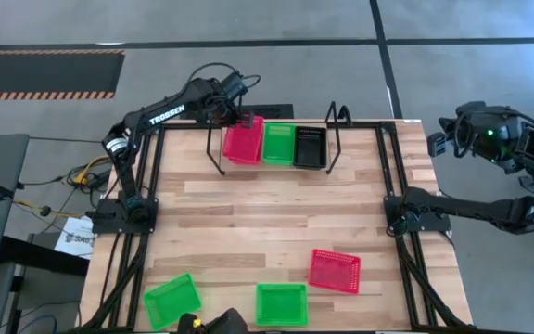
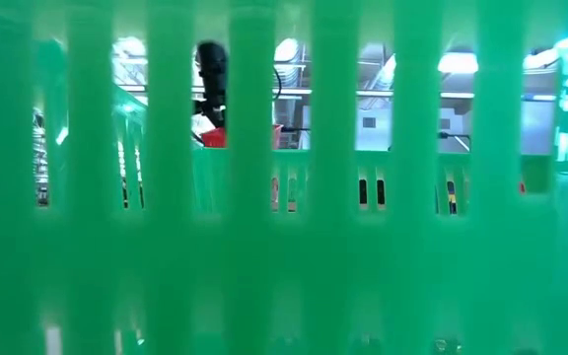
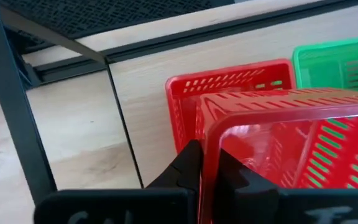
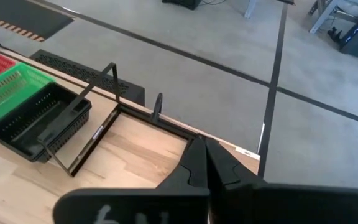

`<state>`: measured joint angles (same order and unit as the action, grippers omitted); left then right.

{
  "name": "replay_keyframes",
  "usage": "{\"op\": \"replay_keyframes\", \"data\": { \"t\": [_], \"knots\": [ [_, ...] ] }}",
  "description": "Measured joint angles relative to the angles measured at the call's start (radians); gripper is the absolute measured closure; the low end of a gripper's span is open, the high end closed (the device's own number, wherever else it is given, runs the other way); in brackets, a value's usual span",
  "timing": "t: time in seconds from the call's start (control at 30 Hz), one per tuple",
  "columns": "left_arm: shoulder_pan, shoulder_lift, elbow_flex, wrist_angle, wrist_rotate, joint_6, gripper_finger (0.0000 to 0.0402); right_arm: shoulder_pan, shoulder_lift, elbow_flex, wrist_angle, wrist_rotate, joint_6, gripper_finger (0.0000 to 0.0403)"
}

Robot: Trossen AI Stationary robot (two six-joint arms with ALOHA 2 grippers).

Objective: Stack baskets on shelf by color
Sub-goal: Stack the left red bin on top of the other red bin on the shelf

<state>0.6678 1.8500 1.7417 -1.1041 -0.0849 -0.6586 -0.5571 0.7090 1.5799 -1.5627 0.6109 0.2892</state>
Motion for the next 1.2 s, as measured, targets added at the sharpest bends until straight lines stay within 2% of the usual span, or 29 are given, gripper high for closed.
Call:
{"op": "replay_keyframes", "data": {
  "t": [0.27, 0.63, 0.9, 1.03, 1.2],
  "knots": [
    [0.017, 0.006, -0.053, 0.078, 0.026, -0.001, 0.0401, 0.000, 0.000, 0.000, 0.000, 0.001, 0.034, 0.0401],
    [0.035, 0.047, -0.067, 0.062, 0.073, 0.027, 0.0401, 0.000, 0.000, 0.000, 0.000, 0.002, 0.043, 0.0400],
    [0.026, 0.060, -0.067, 0.133, 0.091, 0.133, 0.0400, -0.001, 0.000, 0.001, 0.000, 0.004, 0.043, 0.0400],
    [0.027, 0.061, -0.067, 0.158, 0.090, 0.142, 0.0378, -0.002, 0.000, 0.001, 0.000, 0.004, 0.044, 0.0400],
    [0.037, 0.061, -0.042, 0.155, 0.097, 0.140, 0.0331, -0.001, 0.000, 0.001, 0.000, 0.004, 0.043, 0.0401]
  ]
}}
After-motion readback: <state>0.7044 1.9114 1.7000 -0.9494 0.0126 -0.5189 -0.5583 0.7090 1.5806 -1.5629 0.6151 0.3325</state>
